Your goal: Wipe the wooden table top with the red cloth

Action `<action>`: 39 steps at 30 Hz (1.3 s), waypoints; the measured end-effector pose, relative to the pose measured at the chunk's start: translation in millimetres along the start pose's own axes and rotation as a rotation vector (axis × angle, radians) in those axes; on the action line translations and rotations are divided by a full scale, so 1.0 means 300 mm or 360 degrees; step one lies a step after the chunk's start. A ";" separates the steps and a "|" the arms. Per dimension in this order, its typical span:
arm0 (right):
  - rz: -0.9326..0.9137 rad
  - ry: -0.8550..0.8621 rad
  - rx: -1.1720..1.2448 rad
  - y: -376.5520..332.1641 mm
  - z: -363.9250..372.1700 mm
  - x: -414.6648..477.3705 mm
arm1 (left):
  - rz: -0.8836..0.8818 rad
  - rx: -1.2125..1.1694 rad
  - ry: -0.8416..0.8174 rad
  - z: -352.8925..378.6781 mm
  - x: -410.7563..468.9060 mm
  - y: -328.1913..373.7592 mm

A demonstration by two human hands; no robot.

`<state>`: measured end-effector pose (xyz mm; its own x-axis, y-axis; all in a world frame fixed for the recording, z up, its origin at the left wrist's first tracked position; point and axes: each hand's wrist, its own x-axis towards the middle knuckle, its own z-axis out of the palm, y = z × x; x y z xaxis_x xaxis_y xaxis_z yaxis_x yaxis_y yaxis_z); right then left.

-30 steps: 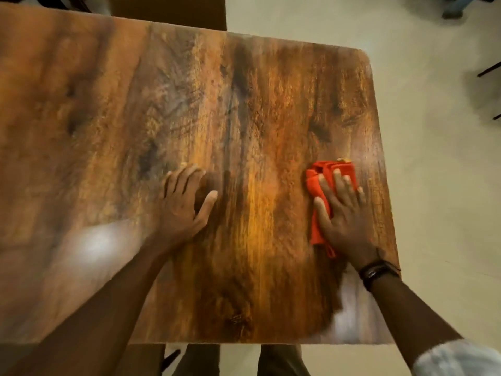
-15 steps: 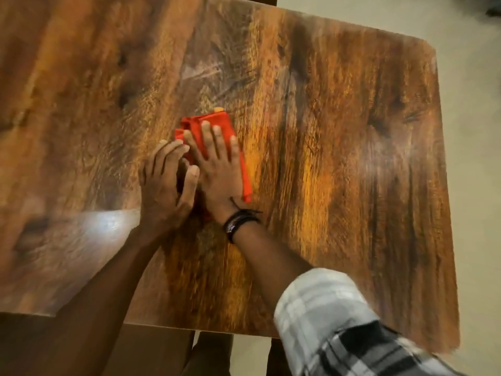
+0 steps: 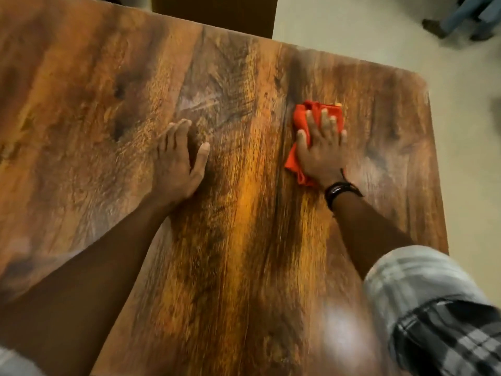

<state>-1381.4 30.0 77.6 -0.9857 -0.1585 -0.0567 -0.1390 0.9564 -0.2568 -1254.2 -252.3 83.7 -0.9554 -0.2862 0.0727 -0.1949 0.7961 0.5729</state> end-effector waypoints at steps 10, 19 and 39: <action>0.0007 0.0066 -0.0121 -0.147 0.023 0.160 | 0.0038 0.0353 0.0018 0.060 0.053 0.015; -0.0693 -0.0125 -0.0167 -0.673 0.169 0.466 | 0.0002 0.0408 -0.0023 0.064 0.055 0.016; 0.0423 0.0033 -0.0017 0.254 -0.146 0.608 | -0.0011 0.0454 -0.0040 0.078 0.062 0.010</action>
<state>-1576.0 84.9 90.0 -0.9895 0.1035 -0.1013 0.1242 0.9663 -0.2253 -1277.7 -242.6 67.6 -0.9584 -0.2816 0.0476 -0.2524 0.9131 0.3201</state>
